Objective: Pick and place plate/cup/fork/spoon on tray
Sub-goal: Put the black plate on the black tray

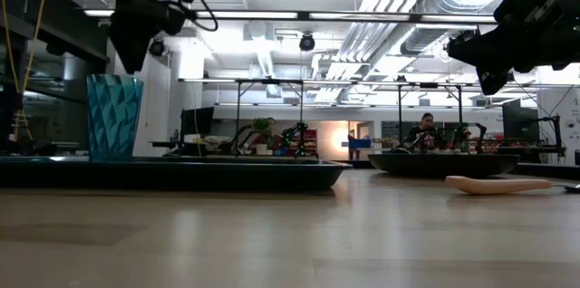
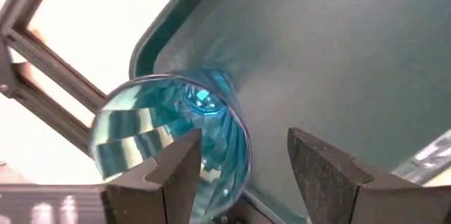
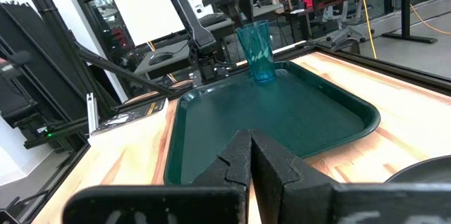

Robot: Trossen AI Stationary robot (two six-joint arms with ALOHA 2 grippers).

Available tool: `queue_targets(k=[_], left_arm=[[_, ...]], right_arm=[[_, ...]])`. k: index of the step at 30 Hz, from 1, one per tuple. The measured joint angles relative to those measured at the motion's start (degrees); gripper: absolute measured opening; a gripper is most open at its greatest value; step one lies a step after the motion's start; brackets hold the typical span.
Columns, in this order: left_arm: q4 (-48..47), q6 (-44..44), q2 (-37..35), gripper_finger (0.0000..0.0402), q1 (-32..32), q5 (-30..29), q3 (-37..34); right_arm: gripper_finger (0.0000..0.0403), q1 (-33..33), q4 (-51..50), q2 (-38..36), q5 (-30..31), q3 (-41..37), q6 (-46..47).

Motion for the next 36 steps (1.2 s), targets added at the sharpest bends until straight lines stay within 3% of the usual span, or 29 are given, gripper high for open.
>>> queue_targets(k=[6,10,13,18,23,27,33,36], left_arm=[[-0.46,0.01,-0.86,0.0201,-0.62,0.38,7.96],[14.26,2.52,-6.9,0.0201,-4.0,0.43,7.24],[30.98,3.88,-13.55,0.0201,-8.55,0.4,1.83],[61.88,5.52,-24.88,0.0201,-17.01,0.91,-14.7],[83.35,6.2,-32.34,0.0201,-22.78,1.43,-31.12],[90.22,4.68,-35.68,0.0201,-24.71,1.31,-38.59],[91.86,2.99,-37.53,0.0201,-26.58,1.3,-42.13],[92.5,3.02,-37.68,0.0201,-27.61,1.3,-43.26]], right_arm=[[0.0,-0.01,0.0,0.02,0.01,-0.02,0.0],[0.0,-0.01,0.0,0.0,-0.01,-0.02,0.0],[0.0,-0.01,0.0,0.0,-0.01,0.0,0.0],[0.0,-0.01,0.0,0.0,-0.01,-0.02,0.0],[0.0,-0.01,0.0,0.0,-0.03,-0.01,0.0],[0.0,0.0,0.0,0.0,-0.05,0.0,0.0],[0.0,0.01,0.21,0.0,0.01,-0.01,0.1],[0.0,-0.01,5.15,0.03,5.89,0.0,2.62]])
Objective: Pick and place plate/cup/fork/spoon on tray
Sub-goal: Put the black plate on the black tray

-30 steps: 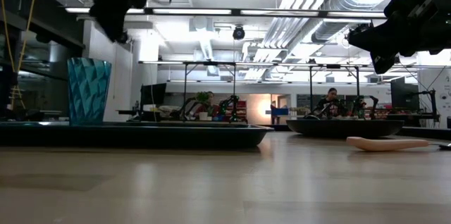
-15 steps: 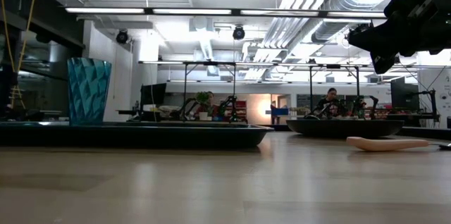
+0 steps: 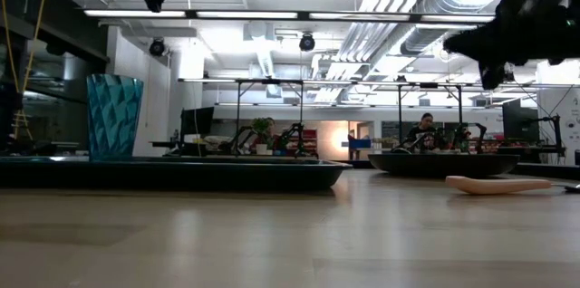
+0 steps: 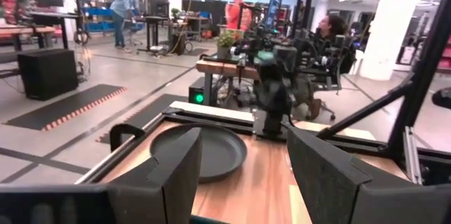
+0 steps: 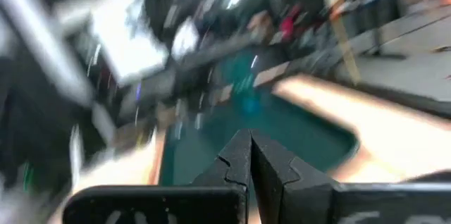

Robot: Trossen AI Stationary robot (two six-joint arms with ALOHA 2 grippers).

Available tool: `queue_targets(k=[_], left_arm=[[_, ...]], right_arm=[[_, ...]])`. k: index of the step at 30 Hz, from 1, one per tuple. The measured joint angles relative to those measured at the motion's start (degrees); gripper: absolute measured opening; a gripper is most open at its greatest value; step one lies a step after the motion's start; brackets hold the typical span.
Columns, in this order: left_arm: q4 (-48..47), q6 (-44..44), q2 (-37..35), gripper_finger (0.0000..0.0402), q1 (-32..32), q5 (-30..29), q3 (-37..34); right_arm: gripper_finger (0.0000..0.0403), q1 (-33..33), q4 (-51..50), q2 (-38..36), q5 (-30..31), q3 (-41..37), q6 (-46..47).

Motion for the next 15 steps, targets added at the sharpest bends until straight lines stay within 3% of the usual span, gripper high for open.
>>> queue_targets(k=[3,7,9,12,15], left_arm=[[1.92,0.47,0.03,0.0201,-0.56,0.0,-0.52],[2.4,0.48,-0.33,0.0201,-0.6,-0.01,-0.46],[2.57,0.48,-0.44,0.0201,-0.6,-0.01,-0.46],[2.46,0.52,-0.36,0.0201,-0.58,-0.01,-0.46],[2.94,1.13,-0.39,0.0201,-0.57,-0.04,-0.46]], right_arm=[[0.0,0.0,5.47,-0.03,7.69,-0.01,6.14],[0.0,0.0,13.4,0.34,16.47,-0.01,0.11],[0.0,-0.02,20.27,0.96,14.91,0.01,-2.3],[0.0,0.0,31.07,3.35,3.65,0.03,-6.15],[0.0002,0.0,29.5,7.25,4.03,2.22,-6.55]])
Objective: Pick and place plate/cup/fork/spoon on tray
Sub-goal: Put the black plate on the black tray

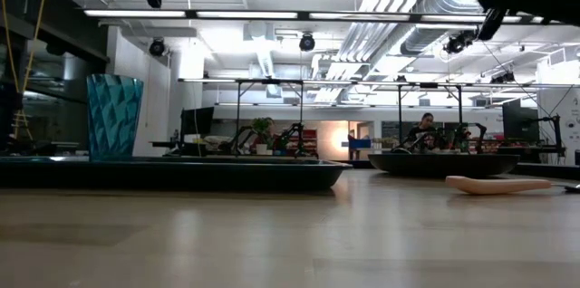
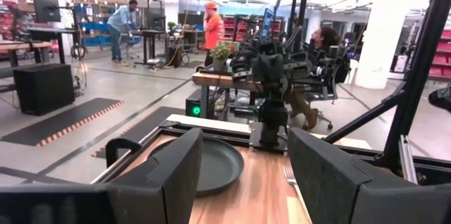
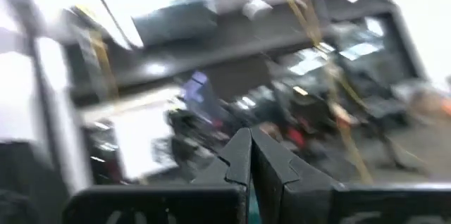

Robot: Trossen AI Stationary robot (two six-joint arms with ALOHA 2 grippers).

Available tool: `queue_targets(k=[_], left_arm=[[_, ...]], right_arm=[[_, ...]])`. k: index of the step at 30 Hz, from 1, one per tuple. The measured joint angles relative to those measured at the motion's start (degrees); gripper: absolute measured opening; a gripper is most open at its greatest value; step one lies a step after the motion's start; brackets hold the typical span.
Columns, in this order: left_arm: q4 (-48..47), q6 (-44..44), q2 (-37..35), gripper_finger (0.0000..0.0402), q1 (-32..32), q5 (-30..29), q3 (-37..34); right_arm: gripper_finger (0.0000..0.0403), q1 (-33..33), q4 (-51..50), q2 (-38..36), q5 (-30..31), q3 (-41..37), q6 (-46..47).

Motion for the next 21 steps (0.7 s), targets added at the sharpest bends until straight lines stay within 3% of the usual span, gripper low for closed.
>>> queue_targets(k=[5,12,16,21], left_arm=[[0.01,0.46,0.02,0.0201,0.03,-0.9,0.0],[0.0,0.46,0.02,0.0201,0.03,-0.97,0.0],[-0.04,0.44,0.02,0.0201,0.03,-1.02,0.0],[-0.08,0.44,0.02,0.0201,0.03,-1.02,0.0]], right_arm=[[0.0044,0.0,-20.84,9.26,11.77,7.21,2.4],[0.0171,0.0,-43.66,26.28,12.39,16.21,11.9],[0.0215,0.0,-47.25,35.27,12.36,17.02,14.09],[0.0228,0.0,-47.15,44.53,13.83,17.0,13.04]])
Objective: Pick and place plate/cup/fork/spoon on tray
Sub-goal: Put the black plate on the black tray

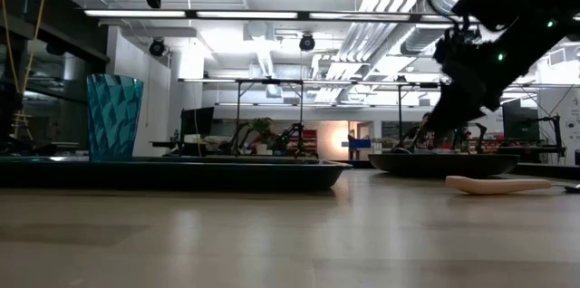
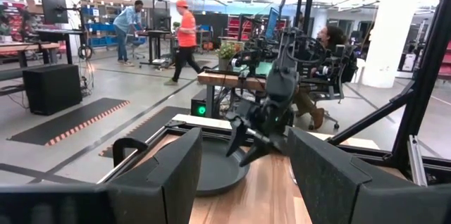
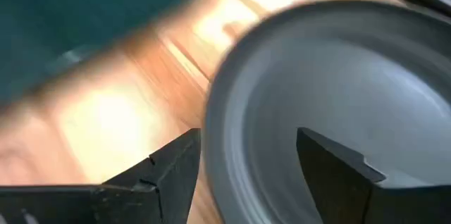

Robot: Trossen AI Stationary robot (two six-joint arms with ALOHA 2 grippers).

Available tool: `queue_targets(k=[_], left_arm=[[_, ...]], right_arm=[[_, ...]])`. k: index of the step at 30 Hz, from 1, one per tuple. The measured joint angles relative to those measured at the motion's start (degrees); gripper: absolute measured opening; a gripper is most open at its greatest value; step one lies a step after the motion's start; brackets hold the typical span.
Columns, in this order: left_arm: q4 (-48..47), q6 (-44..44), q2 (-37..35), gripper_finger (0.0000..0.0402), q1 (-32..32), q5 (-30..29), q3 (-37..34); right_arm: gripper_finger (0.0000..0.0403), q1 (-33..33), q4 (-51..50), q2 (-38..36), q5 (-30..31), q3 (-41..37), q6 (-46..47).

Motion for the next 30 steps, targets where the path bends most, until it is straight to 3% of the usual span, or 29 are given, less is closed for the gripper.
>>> queue_targets(k=[13,30], left_arm=[[-0.06,-0.02,0.0,0.0201,0.0,0.01,0.0],[-0.09,-0.16,-0.02,0.0201,0.0,0.02,0.04]], right_arm=[[0.0226,0.0,9.55,15.75,0.13,0.02,-5.18],[0.0226,0.0,8.57,16.75,0.57,5.7,-8.11]])
